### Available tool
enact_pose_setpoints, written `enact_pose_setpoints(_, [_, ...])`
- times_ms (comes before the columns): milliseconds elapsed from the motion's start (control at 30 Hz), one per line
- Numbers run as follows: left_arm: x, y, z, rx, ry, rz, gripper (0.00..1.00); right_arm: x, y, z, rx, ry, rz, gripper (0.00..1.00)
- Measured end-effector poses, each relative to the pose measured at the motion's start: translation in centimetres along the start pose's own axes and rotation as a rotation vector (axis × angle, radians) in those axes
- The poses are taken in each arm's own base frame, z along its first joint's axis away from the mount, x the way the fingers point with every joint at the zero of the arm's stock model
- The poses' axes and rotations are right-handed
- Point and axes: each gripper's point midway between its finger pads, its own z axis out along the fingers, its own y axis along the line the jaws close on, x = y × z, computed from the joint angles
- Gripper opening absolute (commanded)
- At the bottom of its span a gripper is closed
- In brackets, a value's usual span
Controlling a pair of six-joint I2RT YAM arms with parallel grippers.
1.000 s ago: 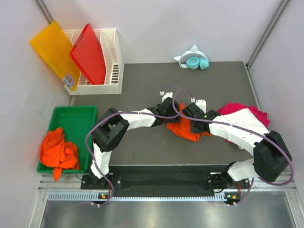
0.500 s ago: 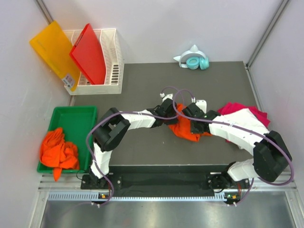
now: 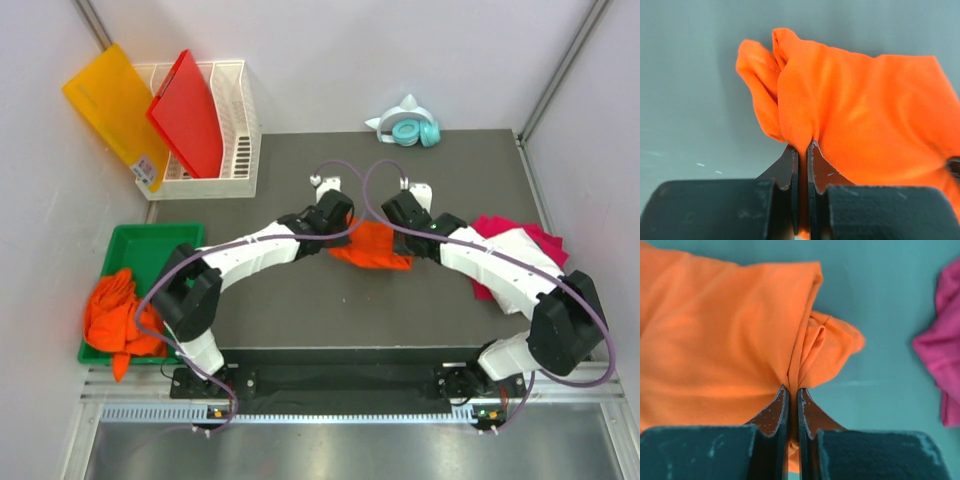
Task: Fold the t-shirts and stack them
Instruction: Put the neatly folded tshirt into the corner of the board with both arms
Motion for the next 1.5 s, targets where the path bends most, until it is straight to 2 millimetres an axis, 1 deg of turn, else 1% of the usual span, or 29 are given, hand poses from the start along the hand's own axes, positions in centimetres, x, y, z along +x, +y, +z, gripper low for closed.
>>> enact_pose_setpoints(67, [-2.3,0.5,-1.1,-0.012,-0.051,-0.005,0.00,-1.5,1.0,-0.1,-0.024,-0.028,0.007,0.00])
enact_pose_setpoints(167, [-4.4,1.6,-2.0,-0.039,-0.101,-0.006,0.00,-3.0,2.5,0.3,-0.055,-0.049,0.009,0.00])
enact_pose_setpoints(367, [-6.3,4.8,-1.6,-0.113,-0.110,-0.008,0.00,-5.4,5.2,1.9,-0.100,-0.047,0.014,0.00])
enact_pose_setpoints(433, [-7.7,5.5,-1.4,-0.131,-0.124,-0.017,0.00,-6.8,5.9,2.4,-0.114,-0.057,0.024,0.00])
enact_pose_setpoints(500, [-9.3,6.0,-1.3,-0.139,-0.147,-0.032,0.00,-8.6,6.6,2.5,-0.131,-0.077,0.039,0.00])
enact_pose_setpoints(533, [-10.3,6.2,-1.3,-0.142,-0.164,-0.042,0.00,-9.6,6.9,2.4,-0.141,-0.092,0.047,0.00])
enact_pose_setpoints(633, [-12.5,6.8,-1.6,-0.143,-0.203,-0.064,0.00,-12.3,7.6,2.1,-0.171,-0.138,0.073,0.00])
enact_pose_setpoints(667, [-13.1,7.0,-1.6,-0.144,-0.214,-0.071,0.00,-12.8,7.9,2.0,-0.180,-0.149,0.078,0.00])
enact_pose_setpoints(733, [-13.4,7.6,-1.2,-0.146,-0.217,-0.084,0.00,-13.0,8.3,2.4,-0.193,-0.153,0.082,0.00])
enact_pose_setpoints(800, [-12.6,8.3,-0.4,-0.154,-0.195,-0.091,0.00,-12.2,8.5,3.3,-0.201,-0.141,0.080,0.00])
enact_pose_setpoints(833, [-11.8,8.6,0.1,-0.157,-0.177,-0.095,0.00,-11.2,8.6,4.0,-0.204,-0.121,0.078,0.00])
enact_pose_setpoints(867, [-10.3,9.0,0.7,-0.159,-0.145,-0.101,0.00,-9.6,8.4,4.9,-0.202,-0.091,0.072,0.00])
enact_pose_setpoints(900, [-8.3,9.5,1.4,-0.161,-0.098,-0.108,0.00,-7.9,8.2,5.7,-0.201,-0.055,0.067,0.00])
enact_pose_setpoints(967, [-5.3,10.1,2.2,-0.161,-0.027,-0.124,0.00,-4.6,7.7,6.9,-0.198,0.016,0.061,0.00])
enact_pose_setpoints(1033, [-1.2,10.8,2.8,-0.161,0.066,-0.149,0.00,-1.5,7.3,7.7,-0.200,0.082,0.056,0.00])
enact_pose_setpoints(1133, [2.1,11.3,2.9,-0.155,0.137,-0.181,0.00,1.6,7.1,8.0,-0.212,0.142,0.052,0.00])
enact_pose_setpoints(1167, [2.8,11.4,2.8,-0.153,0.148,-0.191,0.00,2.4,7.1,7.9,-0.216,0.153,0.050,0.00])
enact_pose_setpoints(1233, [3.5,11.4,2.2,-0.142,0.153,-0.205,0.00,3.4,7.1,7.5,-0.224,0.164,0.045,0.00])
enact_pose_setpoints(1300, [3.9,11.3,1.6,-0.135,0.153,-0.210,0.00,4.1,7.3,6.9,-0.234,0.167,0.037,0.00])
enact_pose_setpoints(1367, [4.7,11.4,0.9,-0.141,0.156,-0.209,0.00,5.0,7.4,6.4,-0.237,0.169,0.029,0.00])
enact_pose_setpoints(1500, [6.3,11.3,0.4,-0.151,0.171,-0.192,0.00,7.2,7.6,6.2,-0.230,0.194,0.007,0.00])
